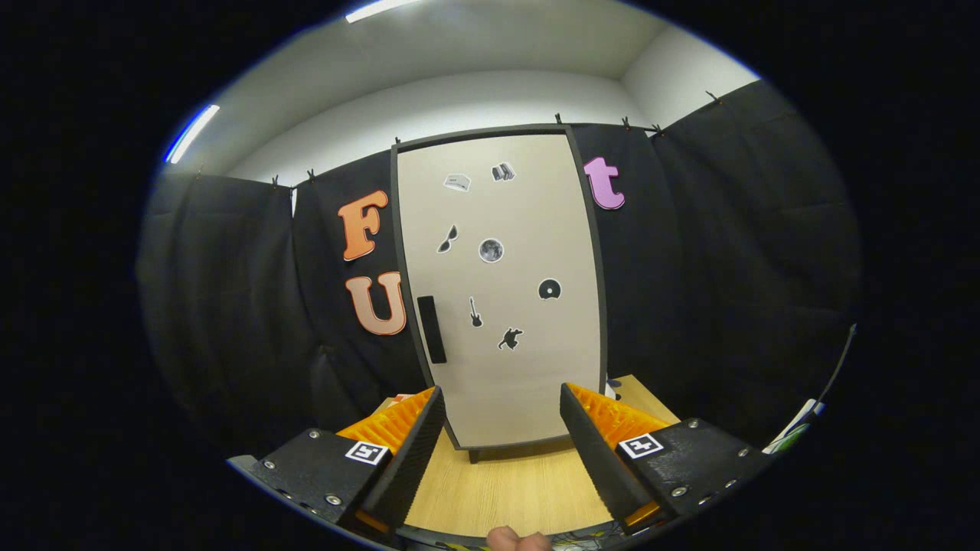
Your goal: Open the shoe cabinet door, grab the shoes and put them into the shoe cabinet, then close the shoe cabinet door.
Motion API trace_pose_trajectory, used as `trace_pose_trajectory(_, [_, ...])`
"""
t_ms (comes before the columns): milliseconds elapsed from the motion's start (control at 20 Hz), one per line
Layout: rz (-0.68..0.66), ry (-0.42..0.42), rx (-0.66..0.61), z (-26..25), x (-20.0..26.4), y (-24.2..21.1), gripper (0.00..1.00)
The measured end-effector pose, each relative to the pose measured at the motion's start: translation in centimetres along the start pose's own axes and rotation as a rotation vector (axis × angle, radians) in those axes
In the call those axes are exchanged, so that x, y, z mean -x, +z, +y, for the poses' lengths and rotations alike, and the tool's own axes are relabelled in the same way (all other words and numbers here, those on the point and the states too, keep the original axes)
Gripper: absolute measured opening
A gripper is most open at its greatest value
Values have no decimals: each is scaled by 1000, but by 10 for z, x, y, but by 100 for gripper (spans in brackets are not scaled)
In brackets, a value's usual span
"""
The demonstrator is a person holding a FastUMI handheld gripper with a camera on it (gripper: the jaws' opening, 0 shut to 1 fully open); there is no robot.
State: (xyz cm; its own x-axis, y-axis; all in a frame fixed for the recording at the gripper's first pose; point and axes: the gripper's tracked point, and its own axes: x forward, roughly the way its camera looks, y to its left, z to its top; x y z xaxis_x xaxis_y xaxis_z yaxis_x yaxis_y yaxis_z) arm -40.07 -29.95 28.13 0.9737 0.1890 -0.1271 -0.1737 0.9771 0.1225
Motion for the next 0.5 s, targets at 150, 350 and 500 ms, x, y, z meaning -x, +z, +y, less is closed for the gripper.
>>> trace_pose_trajectory(150, [-29,-31,35,-14,24,5,94])
trace_pose_trajectory(350, [-46,-53,49,-27,39,9,94])
trace_pose_trajectory(500, [-65,-69,60,-33,45,14,94])
